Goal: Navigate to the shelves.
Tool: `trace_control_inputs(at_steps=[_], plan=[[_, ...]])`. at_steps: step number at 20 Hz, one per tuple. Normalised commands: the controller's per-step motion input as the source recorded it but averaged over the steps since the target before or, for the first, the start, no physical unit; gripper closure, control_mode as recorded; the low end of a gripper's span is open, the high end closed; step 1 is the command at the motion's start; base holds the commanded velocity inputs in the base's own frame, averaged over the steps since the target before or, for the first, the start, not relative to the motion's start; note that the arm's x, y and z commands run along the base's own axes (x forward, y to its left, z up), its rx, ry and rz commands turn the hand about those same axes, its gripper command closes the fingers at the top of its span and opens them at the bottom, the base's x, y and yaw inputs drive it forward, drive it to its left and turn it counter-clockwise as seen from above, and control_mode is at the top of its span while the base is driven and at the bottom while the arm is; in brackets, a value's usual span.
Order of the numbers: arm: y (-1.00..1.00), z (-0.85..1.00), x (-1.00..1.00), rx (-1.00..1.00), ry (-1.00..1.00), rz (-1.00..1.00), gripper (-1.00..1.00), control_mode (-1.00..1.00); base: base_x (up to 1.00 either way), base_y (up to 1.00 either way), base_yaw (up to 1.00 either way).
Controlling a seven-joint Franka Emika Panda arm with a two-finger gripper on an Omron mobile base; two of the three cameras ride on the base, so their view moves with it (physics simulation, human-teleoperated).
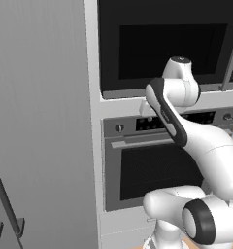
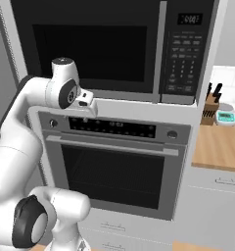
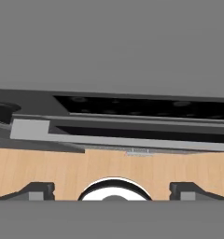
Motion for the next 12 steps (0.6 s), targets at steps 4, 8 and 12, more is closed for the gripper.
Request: trace_control_inputs(at_steps=[4, 8, 12], plan=[[0.00, 0.00, 0.00, 0.00, 0.00, 0.00, -1.00, 1.00, -0.02, -0.19, 0.00], [0.00, 0.00, 0.00, 0.00, 0.00, 0.00, -1.00, 1.00, -0.10, -0.58, 0.00], [0.00, 0.00, 0.00, 0.00, 0.00, 0.00, -1.00, 1.00, -0.03, -0.70, 0.00]])
